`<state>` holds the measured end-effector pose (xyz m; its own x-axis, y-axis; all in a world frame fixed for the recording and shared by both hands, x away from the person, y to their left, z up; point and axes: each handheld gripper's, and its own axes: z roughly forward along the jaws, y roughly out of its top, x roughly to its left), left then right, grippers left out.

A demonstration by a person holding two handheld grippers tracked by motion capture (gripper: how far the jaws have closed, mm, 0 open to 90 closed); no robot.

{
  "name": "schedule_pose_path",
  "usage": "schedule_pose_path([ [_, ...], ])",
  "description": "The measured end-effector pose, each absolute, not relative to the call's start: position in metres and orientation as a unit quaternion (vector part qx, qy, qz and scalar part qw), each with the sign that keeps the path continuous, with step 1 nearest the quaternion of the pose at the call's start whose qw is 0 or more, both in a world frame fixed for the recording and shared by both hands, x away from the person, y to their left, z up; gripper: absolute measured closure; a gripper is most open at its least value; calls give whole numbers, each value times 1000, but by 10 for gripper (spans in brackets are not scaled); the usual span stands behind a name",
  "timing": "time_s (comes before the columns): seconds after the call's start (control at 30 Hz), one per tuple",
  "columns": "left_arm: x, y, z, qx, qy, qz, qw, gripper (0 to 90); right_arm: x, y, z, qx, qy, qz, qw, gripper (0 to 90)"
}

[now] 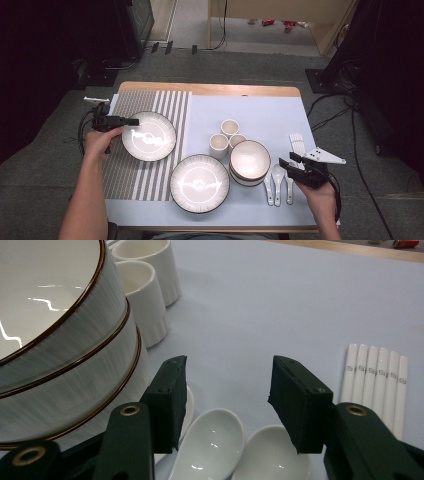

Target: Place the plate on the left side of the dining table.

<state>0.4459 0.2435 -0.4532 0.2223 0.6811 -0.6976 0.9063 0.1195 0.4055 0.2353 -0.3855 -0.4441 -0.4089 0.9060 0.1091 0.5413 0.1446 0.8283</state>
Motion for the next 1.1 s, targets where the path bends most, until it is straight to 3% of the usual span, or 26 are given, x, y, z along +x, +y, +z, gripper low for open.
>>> schedule_pose_path([
  [0.43, 443, 245, -453, 674, 621, -97, 388, 806, 238, -389, -448, 502, 724, 417, 225, 481],
  [1.1, 441, 250, -457, 675, 623, -93, 384, 818, 242, -396, -456, 510, 717, 416, 231, 477],
])
